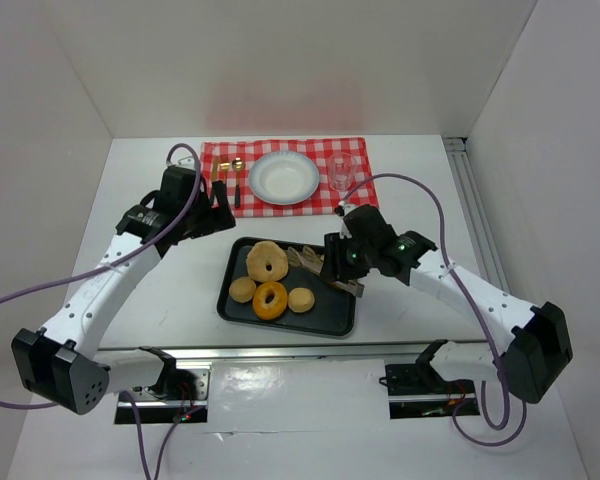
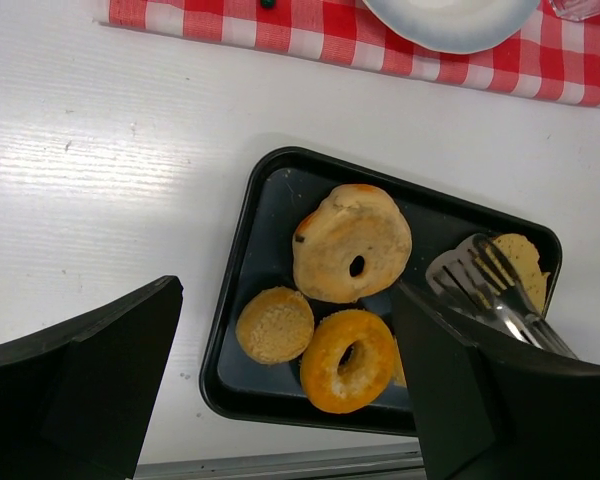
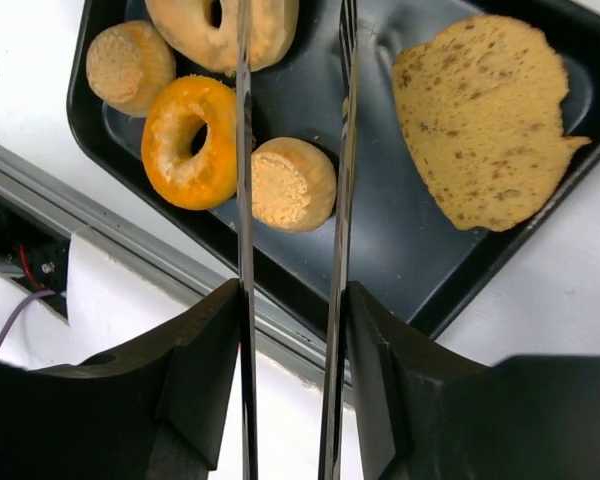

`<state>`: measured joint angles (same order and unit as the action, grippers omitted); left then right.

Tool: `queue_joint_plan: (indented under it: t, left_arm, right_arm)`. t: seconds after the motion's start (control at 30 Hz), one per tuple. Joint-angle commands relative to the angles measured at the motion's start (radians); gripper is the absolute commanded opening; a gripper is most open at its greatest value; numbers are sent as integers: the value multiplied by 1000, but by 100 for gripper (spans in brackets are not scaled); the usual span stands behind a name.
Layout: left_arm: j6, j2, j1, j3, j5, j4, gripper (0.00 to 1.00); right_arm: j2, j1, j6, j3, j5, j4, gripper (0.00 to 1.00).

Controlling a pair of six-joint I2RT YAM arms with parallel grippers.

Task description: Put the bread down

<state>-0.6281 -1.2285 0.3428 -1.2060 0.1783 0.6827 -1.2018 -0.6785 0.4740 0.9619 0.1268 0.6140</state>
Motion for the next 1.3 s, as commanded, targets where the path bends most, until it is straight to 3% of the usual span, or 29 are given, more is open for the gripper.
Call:
queue_joint_plan:
  t: [0.0, 0.67, 0.77, 0.93, 1.27]
  left_arm:
    - [13, 43, -8, 0, 9, -3, 99]
    - [-5, 32, -8, 19, 18, -3, 99]
    - [-5, 32, -8, 19, 18, -3, 99]
    - [-5, 41, -8, 19, 18, -3, 99]
    - [-18, 89, -37, 19, 53, -3, 99]
  right_arm:
    - [-38, -16, -11, 52, 46, -26, 53]
    - [-186, -16, -86, 66, 174, -187, 58]
    - [-186, -16, -106, 66, 198, -197, 51]
    - [-154, -7, -126, 112, 166, -119, 26]
    - [-90, 20, -179, 265, 74, 20, 19]
